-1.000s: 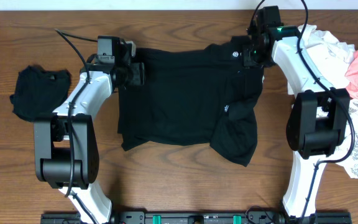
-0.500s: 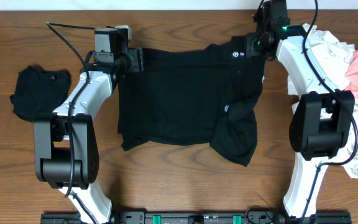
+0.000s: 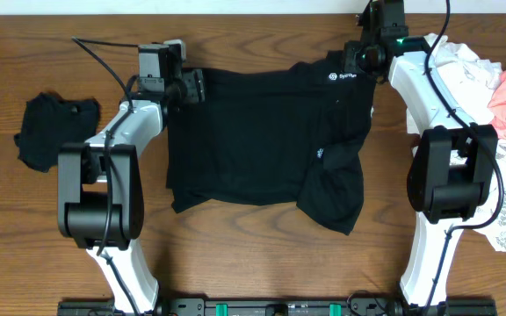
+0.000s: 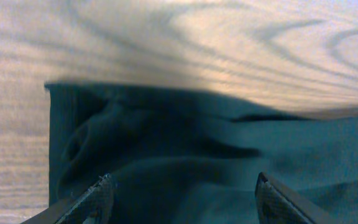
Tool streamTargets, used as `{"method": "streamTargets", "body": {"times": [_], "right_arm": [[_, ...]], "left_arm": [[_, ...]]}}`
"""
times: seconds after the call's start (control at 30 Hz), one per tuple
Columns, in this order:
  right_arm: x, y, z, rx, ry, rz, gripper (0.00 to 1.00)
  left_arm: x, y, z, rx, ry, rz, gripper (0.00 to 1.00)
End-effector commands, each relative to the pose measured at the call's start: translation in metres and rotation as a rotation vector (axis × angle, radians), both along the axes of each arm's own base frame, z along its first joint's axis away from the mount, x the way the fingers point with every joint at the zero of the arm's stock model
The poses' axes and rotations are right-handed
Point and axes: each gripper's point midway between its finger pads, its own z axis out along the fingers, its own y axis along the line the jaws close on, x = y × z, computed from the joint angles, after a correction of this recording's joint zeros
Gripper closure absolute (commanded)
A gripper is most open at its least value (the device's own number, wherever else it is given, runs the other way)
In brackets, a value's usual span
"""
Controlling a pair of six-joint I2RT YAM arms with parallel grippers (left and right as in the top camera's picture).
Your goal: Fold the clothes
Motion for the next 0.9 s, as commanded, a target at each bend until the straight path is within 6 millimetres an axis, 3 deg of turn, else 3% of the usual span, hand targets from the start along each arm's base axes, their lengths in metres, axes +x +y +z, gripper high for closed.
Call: {"method": "streamTargets", "body": {"times": [0.0,0.3,0.87], "right_arm": [[0.001,-0.004,-0.009,0.016,0.016,-0.017,0.51],[-0.009,-0.009,-0.041,0.008,0.103,-0.025,0.51],[-0.009,0.004,-0.043,0.05,0.108,0.008,0.54]], "left_arm": [[0.0,0.009,-0.01,-0.007,0.027,0.04,0.27],[-0.003,0.042,-0.007,-0.071,0.062,0.148,0.27],[-0.008,0.019,-0.004,-0.168,0.077,0.058,0.27]]}}
